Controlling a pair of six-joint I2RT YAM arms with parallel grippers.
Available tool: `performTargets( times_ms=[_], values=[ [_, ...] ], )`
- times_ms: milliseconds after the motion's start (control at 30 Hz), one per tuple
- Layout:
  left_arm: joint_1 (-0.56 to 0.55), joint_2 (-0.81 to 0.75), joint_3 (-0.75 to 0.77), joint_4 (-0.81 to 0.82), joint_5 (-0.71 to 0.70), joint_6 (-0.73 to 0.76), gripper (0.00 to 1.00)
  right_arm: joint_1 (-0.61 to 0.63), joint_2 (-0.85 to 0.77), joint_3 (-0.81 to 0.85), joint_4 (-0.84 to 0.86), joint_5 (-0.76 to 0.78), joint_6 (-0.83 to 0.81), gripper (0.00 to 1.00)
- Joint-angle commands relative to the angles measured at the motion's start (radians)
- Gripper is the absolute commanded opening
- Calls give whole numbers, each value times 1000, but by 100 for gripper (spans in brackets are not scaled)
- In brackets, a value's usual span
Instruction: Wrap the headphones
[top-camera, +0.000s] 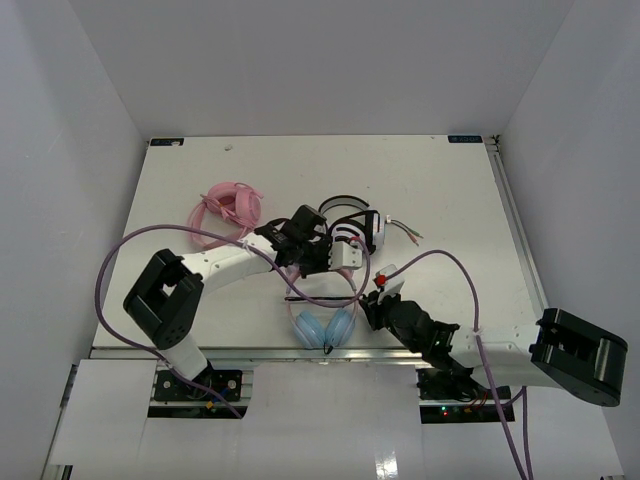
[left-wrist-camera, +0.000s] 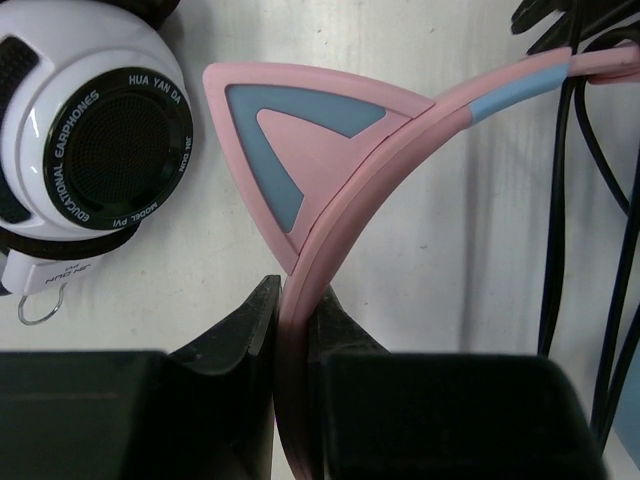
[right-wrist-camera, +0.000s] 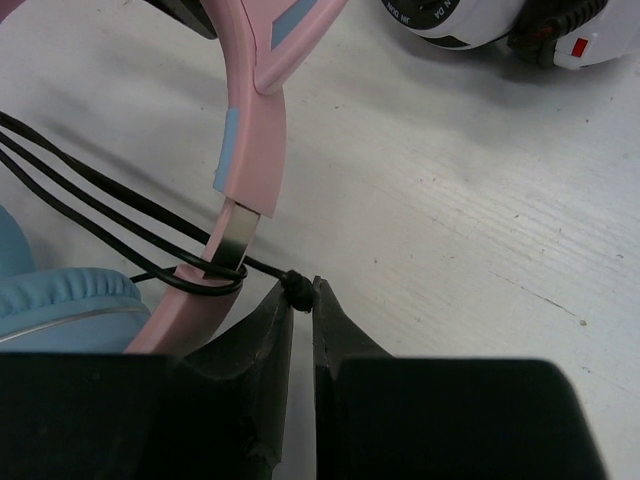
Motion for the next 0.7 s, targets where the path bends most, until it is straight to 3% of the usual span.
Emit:
performTargets(
  times_ms=[0, 400, 667],
  values=[
    [42, 37, -36, -72, -100, 43, 0, -54, 72, 31, 122, 48, -18, 8],
    [107, 53, -70, 9, -193, 63, 0, -92, 332, 156, 256, -21, -58, 8],
    [144, 60, -70, 45, -251, 67, 0, -106, 407, 213, 257, -16, -85, 8]
  ],
)
